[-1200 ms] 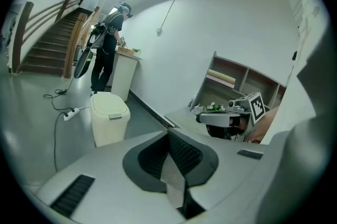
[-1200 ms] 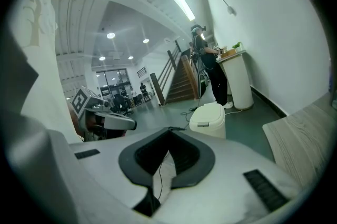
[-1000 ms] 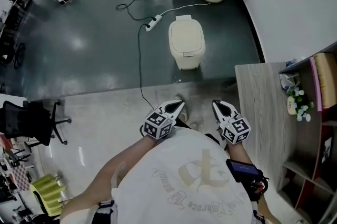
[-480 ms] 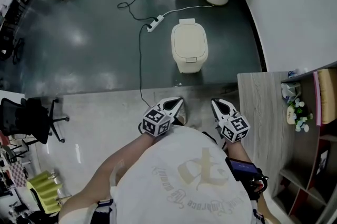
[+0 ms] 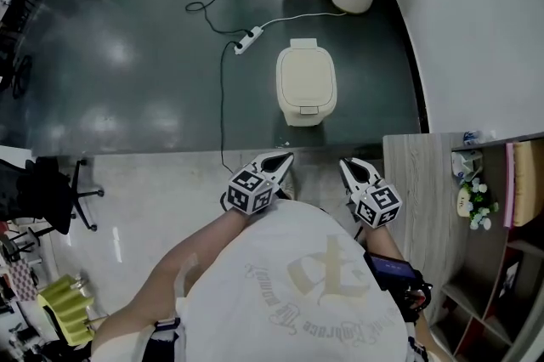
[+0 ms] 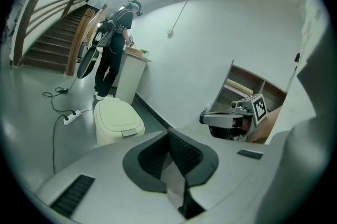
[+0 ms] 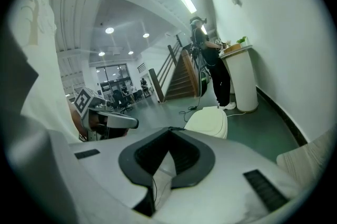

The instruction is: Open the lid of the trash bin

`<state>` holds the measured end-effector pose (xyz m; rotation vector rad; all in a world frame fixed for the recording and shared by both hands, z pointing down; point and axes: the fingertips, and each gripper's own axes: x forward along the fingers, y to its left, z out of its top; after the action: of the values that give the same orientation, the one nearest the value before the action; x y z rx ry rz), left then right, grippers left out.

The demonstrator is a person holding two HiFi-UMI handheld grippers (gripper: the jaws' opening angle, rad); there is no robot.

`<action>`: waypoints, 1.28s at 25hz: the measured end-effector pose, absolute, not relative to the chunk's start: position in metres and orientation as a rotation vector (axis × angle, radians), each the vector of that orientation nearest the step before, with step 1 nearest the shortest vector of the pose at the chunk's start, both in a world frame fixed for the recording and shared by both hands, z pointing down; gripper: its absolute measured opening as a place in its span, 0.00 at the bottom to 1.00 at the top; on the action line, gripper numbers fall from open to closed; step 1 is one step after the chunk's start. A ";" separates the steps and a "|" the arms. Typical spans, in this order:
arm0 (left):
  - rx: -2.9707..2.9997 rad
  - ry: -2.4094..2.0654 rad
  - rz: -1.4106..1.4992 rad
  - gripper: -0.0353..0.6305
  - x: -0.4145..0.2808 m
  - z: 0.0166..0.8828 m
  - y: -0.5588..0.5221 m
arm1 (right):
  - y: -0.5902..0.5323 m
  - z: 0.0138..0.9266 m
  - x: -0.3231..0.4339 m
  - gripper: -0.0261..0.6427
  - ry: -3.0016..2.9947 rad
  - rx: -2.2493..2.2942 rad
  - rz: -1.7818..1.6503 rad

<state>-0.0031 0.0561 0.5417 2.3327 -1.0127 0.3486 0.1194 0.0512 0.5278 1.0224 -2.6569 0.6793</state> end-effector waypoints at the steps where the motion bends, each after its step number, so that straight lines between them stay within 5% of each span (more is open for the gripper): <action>1: 2.334 -1.009 0.347 0.07 -0.005 0.542 0.050 | 0.045 0.527 0.118 0.05 -2.653 1.024 0.677; 32: 2.260 -1.087 0.341 0.07 -0.077 0.550 -0.041 | -0.062 0.548 0.045 0.05 -2.613 0.865 0.699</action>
<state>-0.0771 -0.0405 0.5498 2.2601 -1.0870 0.3411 0.0446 -0.0616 0.5483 0.8653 -2.6127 0.6988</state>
